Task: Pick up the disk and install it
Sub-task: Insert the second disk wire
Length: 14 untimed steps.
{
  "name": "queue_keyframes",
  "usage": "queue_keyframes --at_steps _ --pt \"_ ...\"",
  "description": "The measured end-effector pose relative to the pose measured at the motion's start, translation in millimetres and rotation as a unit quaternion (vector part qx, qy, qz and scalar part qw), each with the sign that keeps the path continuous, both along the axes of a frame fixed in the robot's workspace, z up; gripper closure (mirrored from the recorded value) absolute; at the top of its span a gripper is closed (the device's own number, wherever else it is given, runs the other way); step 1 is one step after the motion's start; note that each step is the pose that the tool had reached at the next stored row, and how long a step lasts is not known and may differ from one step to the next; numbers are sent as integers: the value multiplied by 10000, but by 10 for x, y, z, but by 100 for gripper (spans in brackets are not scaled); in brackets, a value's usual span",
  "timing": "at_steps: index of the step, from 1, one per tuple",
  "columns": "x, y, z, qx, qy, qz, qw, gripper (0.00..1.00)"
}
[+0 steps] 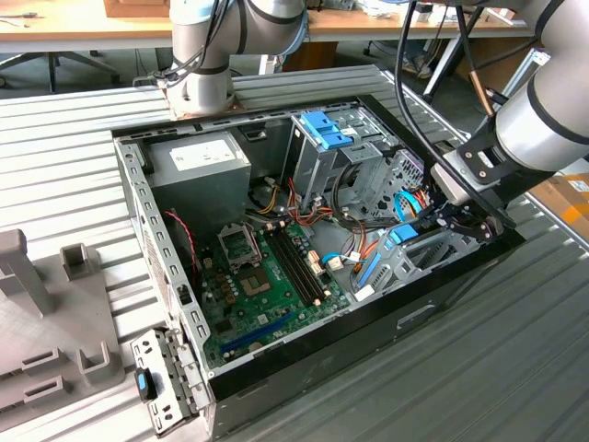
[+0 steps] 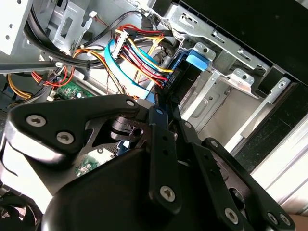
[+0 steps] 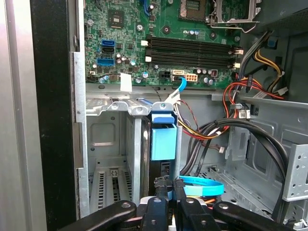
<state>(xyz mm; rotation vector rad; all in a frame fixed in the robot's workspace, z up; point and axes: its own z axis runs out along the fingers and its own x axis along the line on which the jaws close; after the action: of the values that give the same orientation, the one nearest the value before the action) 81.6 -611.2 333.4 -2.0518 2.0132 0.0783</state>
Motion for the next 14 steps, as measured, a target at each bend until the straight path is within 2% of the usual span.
queue_keyframes --at_steps 14 --pt "0 0 -11 2 0 0 10000 84"
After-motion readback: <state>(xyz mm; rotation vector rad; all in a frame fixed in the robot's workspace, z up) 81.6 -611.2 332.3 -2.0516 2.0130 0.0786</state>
